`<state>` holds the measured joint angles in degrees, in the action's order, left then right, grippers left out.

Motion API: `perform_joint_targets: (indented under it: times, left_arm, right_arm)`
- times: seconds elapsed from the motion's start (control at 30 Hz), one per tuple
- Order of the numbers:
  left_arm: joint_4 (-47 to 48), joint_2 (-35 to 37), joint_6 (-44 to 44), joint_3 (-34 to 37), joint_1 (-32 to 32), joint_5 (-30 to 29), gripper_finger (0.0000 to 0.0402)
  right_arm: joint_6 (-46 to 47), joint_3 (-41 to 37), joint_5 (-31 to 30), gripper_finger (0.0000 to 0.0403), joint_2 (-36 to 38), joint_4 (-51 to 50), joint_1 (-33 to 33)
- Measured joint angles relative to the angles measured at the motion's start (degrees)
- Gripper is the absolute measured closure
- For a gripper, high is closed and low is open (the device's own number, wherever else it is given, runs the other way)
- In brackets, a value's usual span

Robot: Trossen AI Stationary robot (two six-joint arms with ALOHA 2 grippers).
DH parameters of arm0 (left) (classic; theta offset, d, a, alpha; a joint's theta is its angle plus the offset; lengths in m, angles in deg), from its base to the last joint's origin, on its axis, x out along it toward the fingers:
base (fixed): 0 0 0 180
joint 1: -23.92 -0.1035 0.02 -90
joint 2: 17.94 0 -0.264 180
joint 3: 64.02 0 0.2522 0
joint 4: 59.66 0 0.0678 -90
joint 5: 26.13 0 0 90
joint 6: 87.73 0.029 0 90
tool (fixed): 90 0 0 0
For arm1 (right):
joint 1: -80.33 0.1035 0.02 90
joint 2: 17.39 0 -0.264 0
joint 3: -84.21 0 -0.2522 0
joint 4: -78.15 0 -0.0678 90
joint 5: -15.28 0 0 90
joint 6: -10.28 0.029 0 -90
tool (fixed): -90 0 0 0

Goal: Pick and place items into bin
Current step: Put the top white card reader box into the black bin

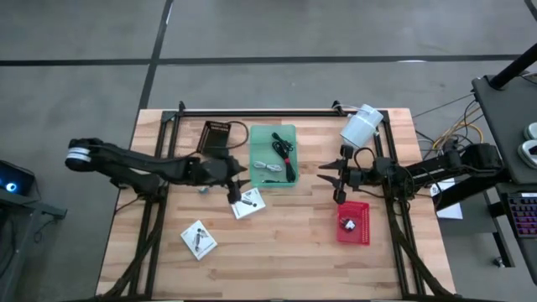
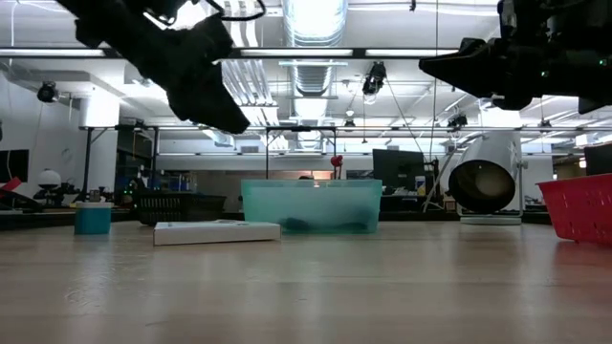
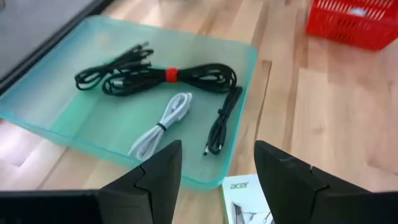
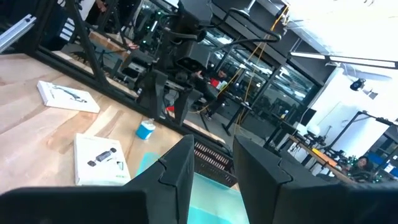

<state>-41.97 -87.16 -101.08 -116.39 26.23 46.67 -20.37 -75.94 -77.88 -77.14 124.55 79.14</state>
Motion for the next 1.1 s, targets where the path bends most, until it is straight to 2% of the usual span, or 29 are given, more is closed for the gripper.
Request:
perform_joint_targets:
  times: [0.17,0.3,0.53,0.9,1.1]
  left_arm:
    - [8.1,-3.7,-1.9,-3.6,0.0,0.5,0.0216]
    - [12.7,-6.3,-7.7,-4.6,0.0,1.1,0.0216]
    - [12.5,-11.1,-10.8,-4.2,0.0,9.3,0.0216]
    - [7.6,-17.8,-11.8,-4.5,-0.1,9.1,0.0216]
    - [6.9,-19.7,-11.8,-4.8,-0.1,6.8,0.0217]
  right_arm:
    - [0.0,0.0,0.0,0.0309,0.0,0.0,0.0]
    - [0.0,0.0,0.0,0.0309,0.0,0.0,0.0]
    - [0.0,0.0,0.0,0.0311,0.0,-0.2,0.0]
    - [0.0,0.0,0.0,0.0319,0.0,-0.3,0.0]
    - [0.0,0.0,0.0,0.0319,0.0,-0.4,0.0]
